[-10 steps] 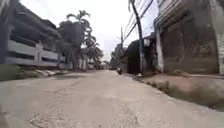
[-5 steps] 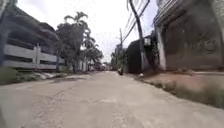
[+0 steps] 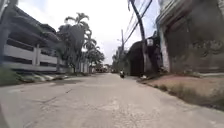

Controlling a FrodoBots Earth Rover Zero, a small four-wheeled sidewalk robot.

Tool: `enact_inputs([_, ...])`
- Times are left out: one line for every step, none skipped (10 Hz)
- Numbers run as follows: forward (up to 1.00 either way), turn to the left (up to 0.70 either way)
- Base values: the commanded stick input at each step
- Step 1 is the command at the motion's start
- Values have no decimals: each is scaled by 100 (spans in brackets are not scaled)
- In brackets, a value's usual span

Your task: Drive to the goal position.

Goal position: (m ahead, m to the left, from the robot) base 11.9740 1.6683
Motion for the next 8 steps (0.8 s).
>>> enact_inputs([50,-37])
enact_inputs([50,-49])
enact_inputs([50,-49])
enact_inputs([50,-49])
enact_inputs([50,-49])
enact_inputs([50,-49])
enact_inputs([50,-8])
enact_inputs([50,1])
